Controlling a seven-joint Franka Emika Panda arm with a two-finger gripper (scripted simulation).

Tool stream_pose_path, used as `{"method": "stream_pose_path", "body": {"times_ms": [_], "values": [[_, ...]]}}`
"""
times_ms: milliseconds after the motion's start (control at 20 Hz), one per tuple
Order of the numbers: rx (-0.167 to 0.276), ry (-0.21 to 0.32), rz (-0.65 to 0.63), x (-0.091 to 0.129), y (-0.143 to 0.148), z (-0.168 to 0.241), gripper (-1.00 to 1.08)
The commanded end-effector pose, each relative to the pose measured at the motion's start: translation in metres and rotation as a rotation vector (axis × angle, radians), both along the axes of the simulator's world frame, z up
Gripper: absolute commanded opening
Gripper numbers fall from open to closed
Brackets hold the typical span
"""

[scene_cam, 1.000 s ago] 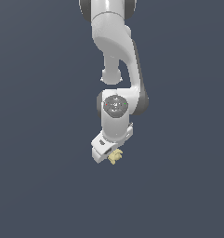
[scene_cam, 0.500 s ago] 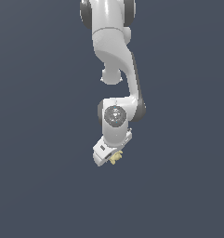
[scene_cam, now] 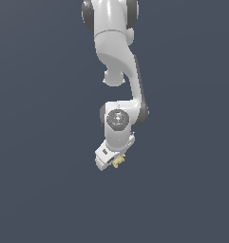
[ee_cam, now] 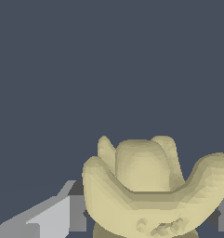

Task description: Pick up the object and move it to a goal position.

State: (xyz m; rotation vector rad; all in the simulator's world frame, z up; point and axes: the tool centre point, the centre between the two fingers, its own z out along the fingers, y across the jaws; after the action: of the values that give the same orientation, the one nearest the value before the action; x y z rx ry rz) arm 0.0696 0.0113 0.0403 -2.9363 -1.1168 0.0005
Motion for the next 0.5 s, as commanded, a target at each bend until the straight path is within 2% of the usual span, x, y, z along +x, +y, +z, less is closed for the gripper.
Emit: {"method": "stream_pose_path", "body": {"times_ms": [0, 450], "values": [[0.000, 0.000, 0.000, 0.0001, 0.0000, 0.0001, -1.00], [0.000, 0.000, 0.000, -0.0023, -0.0003, 0.0051, -1.00]]}}
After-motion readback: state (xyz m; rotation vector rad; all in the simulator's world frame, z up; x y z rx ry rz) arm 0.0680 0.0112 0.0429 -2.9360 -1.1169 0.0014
